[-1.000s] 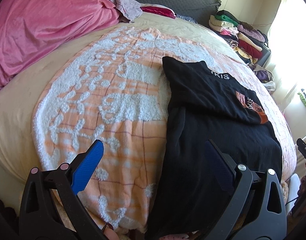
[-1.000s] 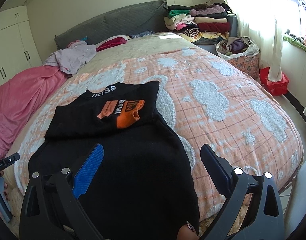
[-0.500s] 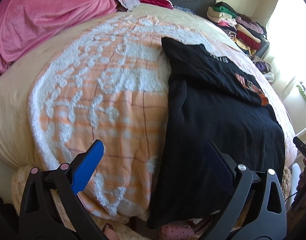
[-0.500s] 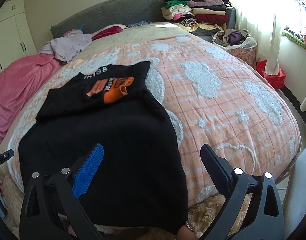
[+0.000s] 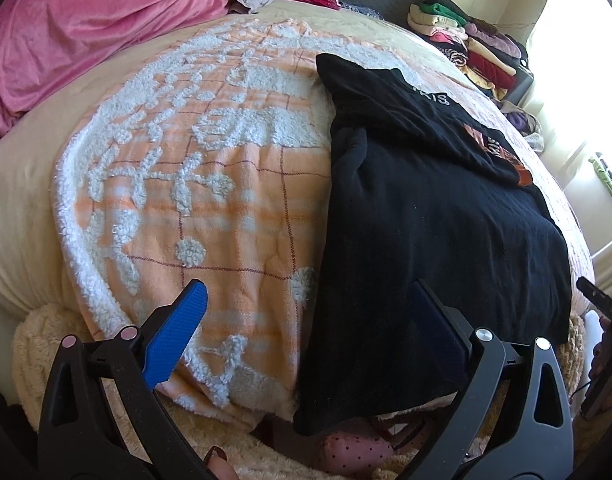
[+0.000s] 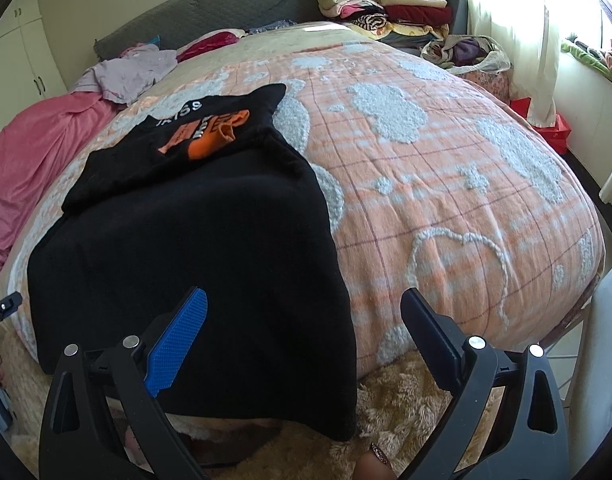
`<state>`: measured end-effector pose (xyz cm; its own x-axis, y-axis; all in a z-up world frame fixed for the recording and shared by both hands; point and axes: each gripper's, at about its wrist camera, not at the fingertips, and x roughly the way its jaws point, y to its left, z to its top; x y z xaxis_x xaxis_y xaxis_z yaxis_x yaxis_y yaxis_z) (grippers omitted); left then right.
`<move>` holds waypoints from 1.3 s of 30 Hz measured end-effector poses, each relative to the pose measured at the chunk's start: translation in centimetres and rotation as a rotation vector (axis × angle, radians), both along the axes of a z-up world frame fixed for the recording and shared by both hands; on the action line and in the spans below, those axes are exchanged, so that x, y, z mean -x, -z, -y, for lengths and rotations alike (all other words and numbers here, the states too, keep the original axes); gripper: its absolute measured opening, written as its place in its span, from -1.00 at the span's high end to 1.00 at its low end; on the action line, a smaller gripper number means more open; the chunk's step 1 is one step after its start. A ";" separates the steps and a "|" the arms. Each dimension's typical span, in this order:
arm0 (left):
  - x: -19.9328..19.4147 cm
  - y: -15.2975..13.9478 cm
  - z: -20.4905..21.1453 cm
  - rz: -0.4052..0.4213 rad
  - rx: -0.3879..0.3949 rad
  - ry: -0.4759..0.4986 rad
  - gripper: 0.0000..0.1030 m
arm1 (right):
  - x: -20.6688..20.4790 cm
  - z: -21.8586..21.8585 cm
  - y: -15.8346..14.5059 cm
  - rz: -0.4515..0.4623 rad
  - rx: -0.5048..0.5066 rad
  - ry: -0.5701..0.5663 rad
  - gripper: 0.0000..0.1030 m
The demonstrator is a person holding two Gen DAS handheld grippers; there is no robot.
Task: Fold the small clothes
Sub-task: 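Grasp the sweatshirt hem with the right tool and then the left tool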
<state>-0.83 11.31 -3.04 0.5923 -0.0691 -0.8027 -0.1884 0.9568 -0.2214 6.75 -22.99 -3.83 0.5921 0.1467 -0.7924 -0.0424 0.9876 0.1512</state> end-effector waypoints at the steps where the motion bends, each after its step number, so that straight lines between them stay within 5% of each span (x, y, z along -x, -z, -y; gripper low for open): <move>1: 0.1 0.0 0.0 0.002 0.001 0.000 -0.81 | 0.1 -0.1 0.2 -0.005 0.002 -0.004 -0.88; 12: 1.7 0.5 1.1 0.006 0.034 0.055 -0.81 | 1.0 -0.6 1.4 -0.030 -0.036 -0.034 -0.88; 21: 2.3 1.2 2.6 -0.002 0.112 0.125 -0.15 | 1.9 0.0 2.0 -0.043 -0.059 -0.039 -0.87; 27: 1.9 2.6 3.1 -0.054 0.105 0.135 -0.31 | 2.3 0.3 2.2 -0.043 -0.055 -0.041 -0.85; 39: 2.5 3.7 2.8 -0.092 0.147 0.149 -0.39 | 2.1 1.0 4.5 -0.088 -0.104 -0.051 -0.01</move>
<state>-3.38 8.54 -6.78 0.4918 -0.2704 -0.8276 -0.0733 0.9343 -0.3489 4.61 -24.00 -8.36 0.5108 0.2583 -0.8200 -0.0738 0.9634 0.2575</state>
